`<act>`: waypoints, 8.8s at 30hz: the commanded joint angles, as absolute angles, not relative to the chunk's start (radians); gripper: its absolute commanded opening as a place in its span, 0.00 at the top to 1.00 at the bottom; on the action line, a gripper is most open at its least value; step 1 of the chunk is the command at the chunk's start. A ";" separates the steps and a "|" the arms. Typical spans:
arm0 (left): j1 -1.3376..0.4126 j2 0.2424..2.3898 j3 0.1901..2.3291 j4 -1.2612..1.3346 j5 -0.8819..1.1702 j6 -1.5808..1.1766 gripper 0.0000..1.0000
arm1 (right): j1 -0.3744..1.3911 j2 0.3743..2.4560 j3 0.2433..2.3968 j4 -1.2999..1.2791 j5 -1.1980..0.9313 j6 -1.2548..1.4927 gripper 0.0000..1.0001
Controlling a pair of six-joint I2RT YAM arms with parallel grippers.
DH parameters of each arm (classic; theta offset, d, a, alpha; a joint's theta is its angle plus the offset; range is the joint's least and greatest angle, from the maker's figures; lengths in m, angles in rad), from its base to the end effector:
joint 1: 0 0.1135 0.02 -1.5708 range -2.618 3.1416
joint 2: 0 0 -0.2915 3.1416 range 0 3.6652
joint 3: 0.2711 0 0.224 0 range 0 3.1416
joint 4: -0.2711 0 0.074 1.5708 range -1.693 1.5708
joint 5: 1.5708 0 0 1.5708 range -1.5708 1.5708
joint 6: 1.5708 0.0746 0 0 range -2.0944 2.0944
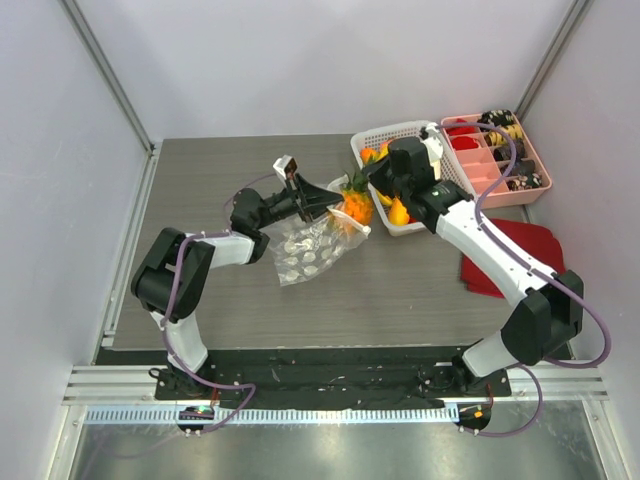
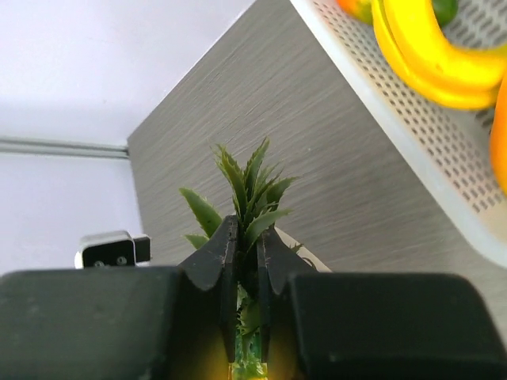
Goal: Place the food in the zip-top bag and seal the zipper
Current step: Place the fake fruit in the zipper food storage bag, then adjust the zipper food storage bag at the center of the board, then pick up the fake vegetable from the bin.
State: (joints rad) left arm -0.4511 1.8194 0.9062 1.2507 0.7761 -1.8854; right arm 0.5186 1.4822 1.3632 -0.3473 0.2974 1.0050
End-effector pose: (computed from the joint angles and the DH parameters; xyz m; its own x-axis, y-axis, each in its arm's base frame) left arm 0.3293 -0.2176 0.3040 -0.9537 -0.2920 0.0714 0.0030 -0.2468 -0.9690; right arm 0.3108 0.1522 0.3725 -0.4175 0.6910 -0.5901 0.1974 0.7028 0.6834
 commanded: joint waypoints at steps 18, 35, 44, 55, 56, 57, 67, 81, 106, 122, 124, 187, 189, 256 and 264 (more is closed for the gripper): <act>-0.443 1.763 1.008 1.342 0.841 -1.681 1.00 | 0.541 1.508 1.360 -0.354 -0.005 1.091 0.99; -0.443 1.671 1.098 1.259 0.994 -1.553 1.00 | 0.483 1.516 1.387 -0.141 -0.561 0.930 0.99; -0.443 1.628 1.121 1.227 1.086 -1.414 1.00 | 0.505 1.437 1.391 -0.175 -0.643 0.690 0.88; -0.440 1.569 1.103 1.086 1.192 -1.129 1.00 | 0.505 1.407 1.499 -0.323 -0.604 0.358 0.99; -0.442 1.566 1.100 1.034 1.189 -1.099 1.00 | 0.506 1.399 1.496 -0.342 -0.588 0.281 0.99; -0.439 1.563 1.092 0.982 1.183 -1.077 1.00 | 0.508 1.385 1.491 -0.347 -0.586 0.241 0.99; -0.434 1.462 1.152 0.231 1.111 -0.600 1.00 | 0.540 1.312 1.407 -0.434 -0.494 0.005 0.63; -0.431 1.390 1.140 0.147 1.166 -0.437 1.00 | 0.260 1.281 1.302 -0.451 -0.616 0.234 0.22; -0.426 1.384 1.100 0.403 1.144 -0.719 1.00 | 0.195 1.335 0.971 -0.048 -0.807 0.578 0.36; -0.420 1.384 1.101 0.348 1.117 -0.744 1.00 | 0.290 1.405 1.005 -0.037 -0.778 0.509 0.76; -0.407 1.385 1.117 0.190 1.101 -0.726 1.00 | 0.290 1.384 1.017 -0.067 -0.775 0.506 0.99; -0.402 1.443 1.468 -0.652 0.621 -0.432 0.34 | 0.419 1.198 1.052 -0.250 -0.615 0.512 0.99; -0.405 1.466 1.482 -0.624 0.627 -0.460 0.34 | 0.419 1.201 1.055 -0.250 -0.618 0.502 0.99; -0.434 1.454 1.551 -0.716 0.423 -0.534 1.00 | 0.026 1.859 1.621 -0.445 -0.282 -0.034 0.36; -0.430 1.460 1.552 -0.715 0.430 -0.526 1.00 | 0.025 2.038 1.889 -0.378 -0.020 -0.130 0.31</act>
